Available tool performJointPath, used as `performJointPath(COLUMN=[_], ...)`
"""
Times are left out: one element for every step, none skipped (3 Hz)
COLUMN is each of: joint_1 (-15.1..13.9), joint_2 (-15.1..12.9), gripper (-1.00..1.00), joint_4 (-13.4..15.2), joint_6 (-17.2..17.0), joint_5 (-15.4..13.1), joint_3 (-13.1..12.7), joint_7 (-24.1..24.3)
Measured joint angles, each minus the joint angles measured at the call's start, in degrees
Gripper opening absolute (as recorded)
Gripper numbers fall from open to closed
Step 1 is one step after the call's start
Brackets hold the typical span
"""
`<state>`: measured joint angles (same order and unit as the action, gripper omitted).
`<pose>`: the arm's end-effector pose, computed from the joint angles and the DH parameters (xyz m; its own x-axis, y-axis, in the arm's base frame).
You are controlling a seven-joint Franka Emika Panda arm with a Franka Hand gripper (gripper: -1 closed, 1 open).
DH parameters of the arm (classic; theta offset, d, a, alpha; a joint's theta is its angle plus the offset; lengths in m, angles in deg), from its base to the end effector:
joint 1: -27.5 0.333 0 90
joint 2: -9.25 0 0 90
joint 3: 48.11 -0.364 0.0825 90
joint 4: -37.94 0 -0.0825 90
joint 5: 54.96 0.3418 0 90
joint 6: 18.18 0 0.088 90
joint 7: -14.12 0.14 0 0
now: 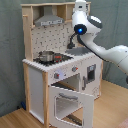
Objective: Play with the kitchen
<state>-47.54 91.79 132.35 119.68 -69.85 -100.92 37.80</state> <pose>0.3646 0.4385 0.7417 0.2293 0.7125 0.6631 -0.7432 -0.3118 0.5920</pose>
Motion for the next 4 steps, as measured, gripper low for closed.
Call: performJointPath(joint_1=[-0.5,-3.9,-6.9,-9.0], joint_2=[-0.1,-0.7,-0.8,-1.0], gripper=[-1.00,-1.00,-1.00,-1.00], joint_4=[-0.3,-3.2,-6.4,-9.4], joint_6=[0.0,-0.1,-0.9,-2.7], joint_5=[0.5,4.5,8.8,12.6], joint_3=[-0.2,-1.4,-2.7,-4.0], joint_7=[0.2,0.8,0.8,0.8])
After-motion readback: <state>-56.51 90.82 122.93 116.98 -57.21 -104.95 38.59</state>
